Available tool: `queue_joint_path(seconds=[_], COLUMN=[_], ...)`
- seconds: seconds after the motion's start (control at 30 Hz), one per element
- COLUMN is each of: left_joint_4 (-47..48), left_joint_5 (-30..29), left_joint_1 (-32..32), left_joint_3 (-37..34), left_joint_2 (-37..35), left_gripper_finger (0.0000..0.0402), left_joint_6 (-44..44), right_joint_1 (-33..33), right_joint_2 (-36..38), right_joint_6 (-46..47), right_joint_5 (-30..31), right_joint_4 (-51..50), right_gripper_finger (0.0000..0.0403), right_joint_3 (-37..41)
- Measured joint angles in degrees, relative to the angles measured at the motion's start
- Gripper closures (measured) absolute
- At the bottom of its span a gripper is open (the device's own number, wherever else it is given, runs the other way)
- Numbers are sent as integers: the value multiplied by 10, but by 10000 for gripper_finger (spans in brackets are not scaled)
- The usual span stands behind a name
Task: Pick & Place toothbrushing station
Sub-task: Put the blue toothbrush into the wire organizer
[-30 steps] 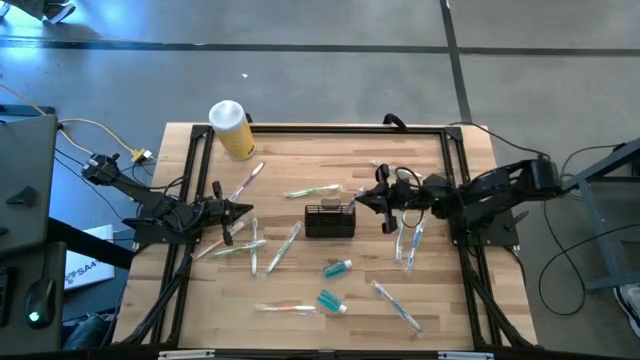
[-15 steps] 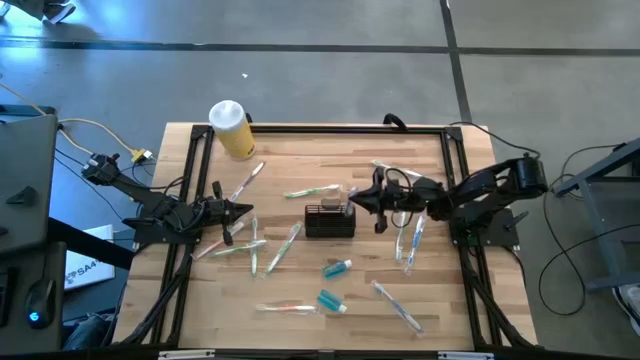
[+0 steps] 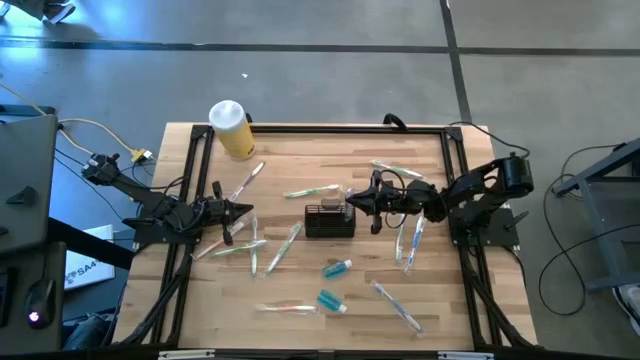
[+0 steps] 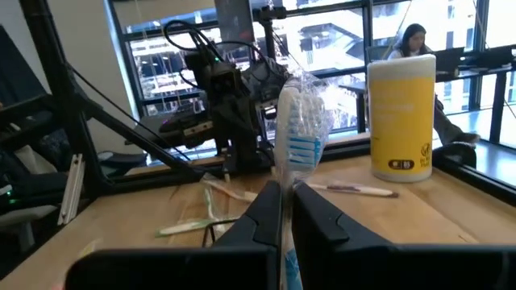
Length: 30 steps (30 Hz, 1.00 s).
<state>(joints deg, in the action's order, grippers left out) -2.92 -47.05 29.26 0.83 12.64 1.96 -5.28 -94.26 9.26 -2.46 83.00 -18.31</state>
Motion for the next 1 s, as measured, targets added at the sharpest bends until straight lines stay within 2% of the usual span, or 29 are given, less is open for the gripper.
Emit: queue_joint_path(seconds=[1.0], left_joint_4=[0], left_joint_5=[0], left_joint_1=[0], left_joint_3=[0], left_joint_2=[0], left_gripper_finger=[401], left_joint_6=[-1], right_joint_1=[-1], right_joint_2=[0], right_joint_6=[17], right_joint_5=[-22], right_joint_4=[-24], right_gripper_finger=[396], right_joint_3=[-1])
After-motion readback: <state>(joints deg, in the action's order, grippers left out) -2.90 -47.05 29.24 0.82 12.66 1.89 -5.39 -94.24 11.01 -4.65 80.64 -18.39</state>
